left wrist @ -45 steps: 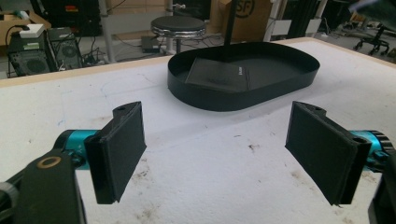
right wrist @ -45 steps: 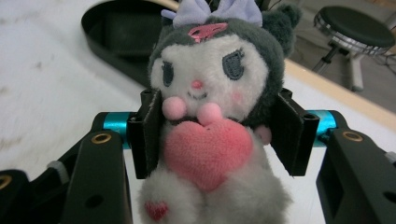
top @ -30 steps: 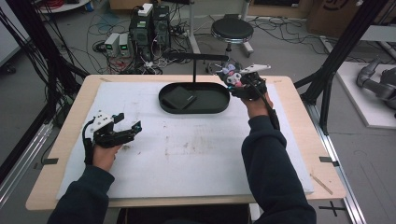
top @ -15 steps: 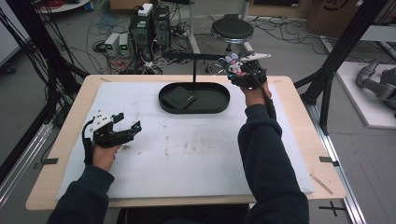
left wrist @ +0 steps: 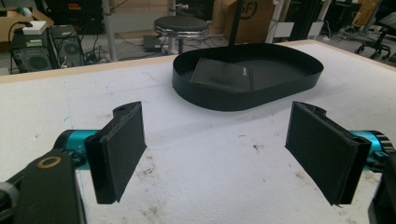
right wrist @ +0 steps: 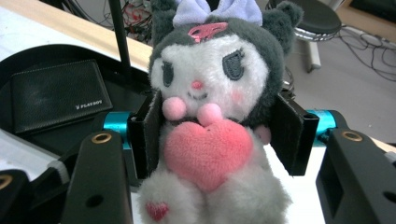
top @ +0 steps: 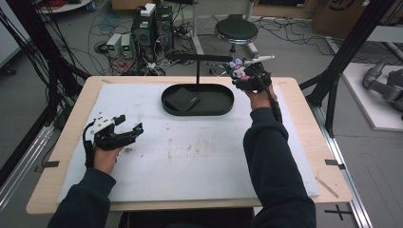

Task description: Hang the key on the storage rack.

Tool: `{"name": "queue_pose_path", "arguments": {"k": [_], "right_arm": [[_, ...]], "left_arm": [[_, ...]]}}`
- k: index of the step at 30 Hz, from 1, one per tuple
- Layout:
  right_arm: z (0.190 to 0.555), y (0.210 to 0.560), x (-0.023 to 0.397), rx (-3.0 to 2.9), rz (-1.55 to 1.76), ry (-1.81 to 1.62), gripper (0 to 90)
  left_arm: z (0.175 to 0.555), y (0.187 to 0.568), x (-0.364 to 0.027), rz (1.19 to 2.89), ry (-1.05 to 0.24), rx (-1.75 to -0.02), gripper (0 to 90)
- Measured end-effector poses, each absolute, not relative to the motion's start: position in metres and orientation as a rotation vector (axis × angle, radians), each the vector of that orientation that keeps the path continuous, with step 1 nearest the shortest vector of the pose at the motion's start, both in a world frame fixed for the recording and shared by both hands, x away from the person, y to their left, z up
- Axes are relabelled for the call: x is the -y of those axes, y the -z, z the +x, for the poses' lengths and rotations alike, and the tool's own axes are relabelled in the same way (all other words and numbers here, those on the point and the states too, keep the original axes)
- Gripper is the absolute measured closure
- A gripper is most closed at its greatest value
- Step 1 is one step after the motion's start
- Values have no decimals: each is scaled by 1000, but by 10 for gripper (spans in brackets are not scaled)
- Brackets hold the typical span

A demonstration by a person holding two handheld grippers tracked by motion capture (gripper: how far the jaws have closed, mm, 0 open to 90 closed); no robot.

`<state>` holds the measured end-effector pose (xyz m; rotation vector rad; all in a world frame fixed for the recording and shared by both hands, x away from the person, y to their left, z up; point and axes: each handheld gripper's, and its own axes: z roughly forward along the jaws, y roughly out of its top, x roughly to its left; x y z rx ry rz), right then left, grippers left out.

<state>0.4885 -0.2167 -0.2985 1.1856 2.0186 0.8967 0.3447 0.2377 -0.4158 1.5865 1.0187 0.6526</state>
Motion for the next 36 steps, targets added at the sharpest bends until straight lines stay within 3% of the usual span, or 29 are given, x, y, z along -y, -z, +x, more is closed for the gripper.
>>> {"name": "queue_pose_path", "arguments": {"k": [22, 27, 32, 36], "right_arm": [[522, 344, 195, -2066, 1291, -721, 418], [522, 357, 195, -2089, 1249, -776, 328], [515, 348, 202, -2116, 1186, -956, 244], [502, 334, 210, -2145, 1141, -1034, 241]], "left_arm": [[344, 416, -239, 1594, -657, -1019, 196], [344, 417, -241, 1599, -650, -1017, 199], [344, 417, -242, 1596, -651, -1022, 199], [344, 417, -242, 1605, -652, -1021, 199]]}}
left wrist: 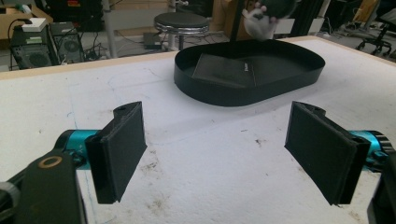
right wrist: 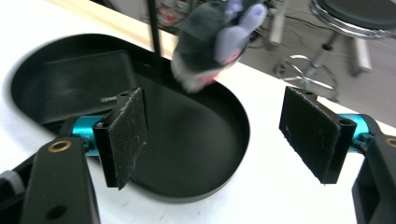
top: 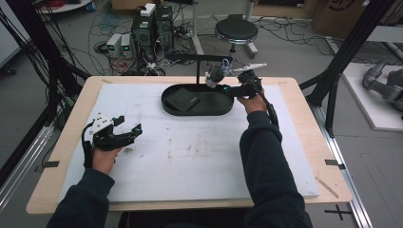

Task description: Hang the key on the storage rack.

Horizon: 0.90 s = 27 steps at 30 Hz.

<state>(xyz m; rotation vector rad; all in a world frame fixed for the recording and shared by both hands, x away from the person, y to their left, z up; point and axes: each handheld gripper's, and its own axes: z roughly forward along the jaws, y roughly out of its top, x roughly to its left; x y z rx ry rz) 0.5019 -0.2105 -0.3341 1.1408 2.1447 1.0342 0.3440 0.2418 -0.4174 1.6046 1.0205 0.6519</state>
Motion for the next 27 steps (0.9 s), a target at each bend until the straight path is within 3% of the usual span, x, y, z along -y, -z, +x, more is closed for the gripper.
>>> {"name": "queue_pose_path", "arguments": {"k": [12, 19, 27], "right_arm": [[422, 315, 254, -2177, 996, -1098, 204], [377, 341, 277, -2132, 964, -1126, 205], [353, 377, 292, -2105, 1046, -1121, 205]], "left_arm": [[345, 418, -239, 1597, -636, -1019, 199], [345, 418, -237, 1603, -632, -1007, 199], [343, 417, -232, 1616, -636, -980, 199]]}}
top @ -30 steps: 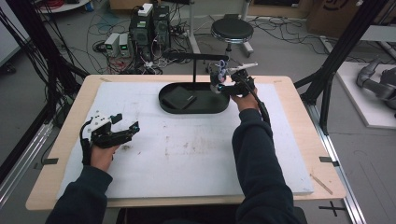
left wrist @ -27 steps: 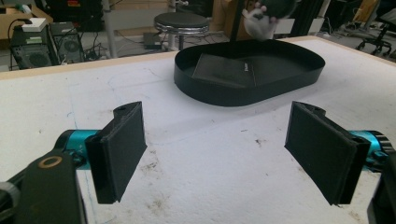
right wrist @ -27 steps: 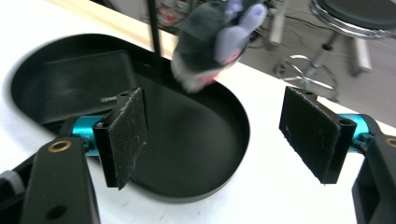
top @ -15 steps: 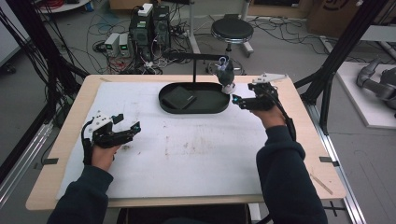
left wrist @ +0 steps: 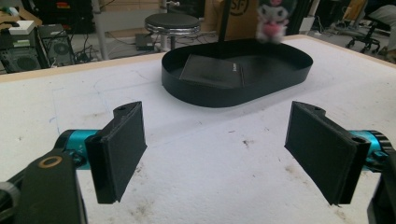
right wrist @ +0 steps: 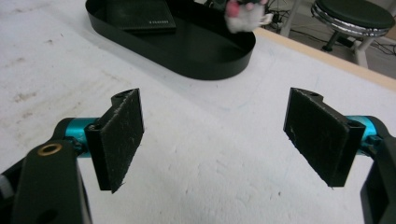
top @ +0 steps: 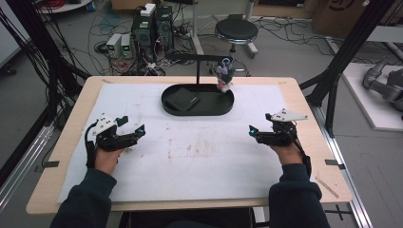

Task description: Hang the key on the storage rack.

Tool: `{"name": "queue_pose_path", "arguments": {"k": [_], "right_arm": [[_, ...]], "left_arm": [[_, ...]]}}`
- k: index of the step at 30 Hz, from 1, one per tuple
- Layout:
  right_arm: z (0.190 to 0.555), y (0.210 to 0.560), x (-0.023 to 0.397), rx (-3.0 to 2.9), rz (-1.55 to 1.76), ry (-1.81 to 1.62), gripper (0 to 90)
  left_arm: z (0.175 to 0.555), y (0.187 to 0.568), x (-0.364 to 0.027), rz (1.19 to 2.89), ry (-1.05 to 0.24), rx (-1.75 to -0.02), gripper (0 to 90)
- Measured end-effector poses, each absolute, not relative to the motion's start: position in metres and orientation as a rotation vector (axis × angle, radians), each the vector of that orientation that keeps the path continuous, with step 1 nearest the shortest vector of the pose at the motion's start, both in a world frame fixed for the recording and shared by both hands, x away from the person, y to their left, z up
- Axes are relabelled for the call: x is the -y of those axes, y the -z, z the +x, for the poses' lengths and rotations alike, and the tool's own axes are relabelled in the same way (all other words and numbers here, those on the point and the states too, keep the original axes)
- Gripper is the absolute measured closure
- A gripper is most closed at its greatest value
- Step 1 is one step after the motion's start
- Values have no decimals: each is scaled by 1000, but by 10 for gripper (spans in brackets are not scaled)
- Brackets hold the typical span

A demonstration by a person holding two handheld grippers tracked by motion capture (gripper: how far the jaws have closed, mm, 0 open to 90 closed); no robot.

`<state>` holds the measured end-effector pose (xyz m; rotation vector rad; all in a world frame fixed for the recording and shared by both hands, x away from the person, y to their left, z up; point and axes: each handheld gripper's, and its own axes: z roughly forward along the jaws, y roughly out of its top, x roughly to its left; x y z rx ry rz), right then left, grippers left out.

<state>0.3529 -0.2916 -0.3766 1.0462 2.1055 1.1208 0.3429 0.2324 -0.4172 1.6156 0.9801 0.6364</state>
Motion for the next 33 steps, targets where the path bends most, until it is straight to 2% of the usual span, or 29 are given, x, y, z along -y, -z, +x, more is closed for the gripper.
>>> {"name": "queue_pose_path", "arguments": {"k": [5, 33], "right_arm": [[351, 387, 293, -2095, 1053, -1072, 204], [346, 398, 298, -2076, 1035, -999, 205]], "left_arm": [[342, 416, -232, 1613, -644, -970, 199], [342, 417, -230, 1626, -641, -952, 199]]}}
